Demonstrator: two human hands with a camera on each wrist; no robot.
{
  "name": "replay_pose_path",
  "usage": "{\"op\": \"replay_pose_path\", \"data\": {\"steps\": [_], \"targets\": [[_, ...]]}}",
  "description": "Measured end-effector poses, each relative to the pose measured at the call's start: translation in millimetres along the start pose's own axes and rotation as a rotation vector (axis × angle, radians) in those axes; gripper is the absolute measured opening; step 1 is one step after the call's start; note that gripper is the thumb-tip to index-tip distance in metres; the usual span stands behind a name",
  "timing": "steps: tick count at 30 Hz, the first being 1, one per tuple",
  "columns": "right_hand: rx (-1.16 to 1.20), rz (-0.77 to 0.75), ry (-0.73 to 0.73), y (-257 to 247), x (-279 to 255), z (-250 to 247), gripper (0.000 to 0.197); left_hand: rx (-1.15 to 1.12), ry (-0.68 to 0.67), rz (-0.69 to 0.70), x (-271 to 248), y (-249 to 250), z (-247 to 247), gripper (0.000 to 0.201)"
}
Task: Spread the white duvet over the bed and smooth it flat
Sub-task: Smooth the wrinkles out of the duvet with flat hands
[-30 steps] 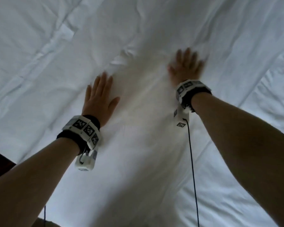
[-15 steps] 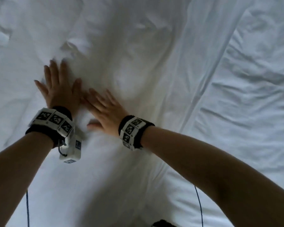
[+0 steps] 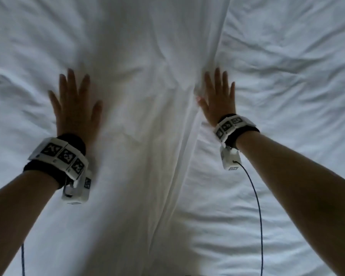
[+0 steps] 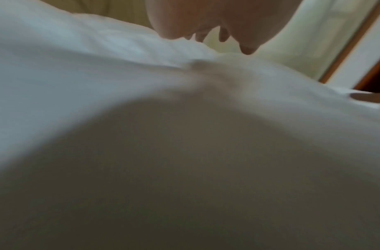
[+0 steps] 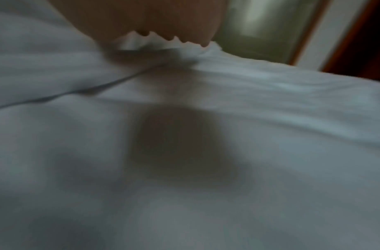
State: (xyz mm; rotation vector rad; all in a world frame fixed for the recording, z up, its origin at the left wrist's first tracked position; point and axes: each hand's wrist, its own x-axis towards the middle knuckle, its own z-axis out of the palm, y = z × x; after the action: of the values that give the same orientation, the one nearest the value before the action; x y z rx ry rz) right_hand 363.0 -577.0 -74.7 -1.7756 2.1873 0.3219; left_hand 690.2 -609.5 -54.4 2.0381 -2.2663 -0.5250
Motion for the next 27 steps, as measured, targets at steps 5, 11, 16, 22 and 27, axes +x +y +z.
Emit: {"op": "replay_pose_path", "data": {"steps": [5,11,16,22,27], "targets": [[-0.046,-0.286,-0.102,-14.9,-3.8,24.2,0.065,-0.019,-0.118,0.166,-0.6,88.5,27.1,0.06],[0.119,0.431,-0.08,112.3,50.3,14.3,0.064,-0.017,-0.205,0.299,-10.1,119.5,60.6,0.064],[0.169,0.889,-0.021,213.9,-3.8,12.2,0.073,0.034,-0.214,0.314,-4.6,122.9,71.5,0.064],[0.096,0.31,0.072,132.5,60.9,-12.0,0.064,0.081,-0.254,0.301,2.6,141.0,78.5,0.068],[0.204,-0.101,-0.037,16.2,90.9,-4.8,0.058,0.145,-0.317,0.313,6.7,130.6,75.8,0.071]]}}
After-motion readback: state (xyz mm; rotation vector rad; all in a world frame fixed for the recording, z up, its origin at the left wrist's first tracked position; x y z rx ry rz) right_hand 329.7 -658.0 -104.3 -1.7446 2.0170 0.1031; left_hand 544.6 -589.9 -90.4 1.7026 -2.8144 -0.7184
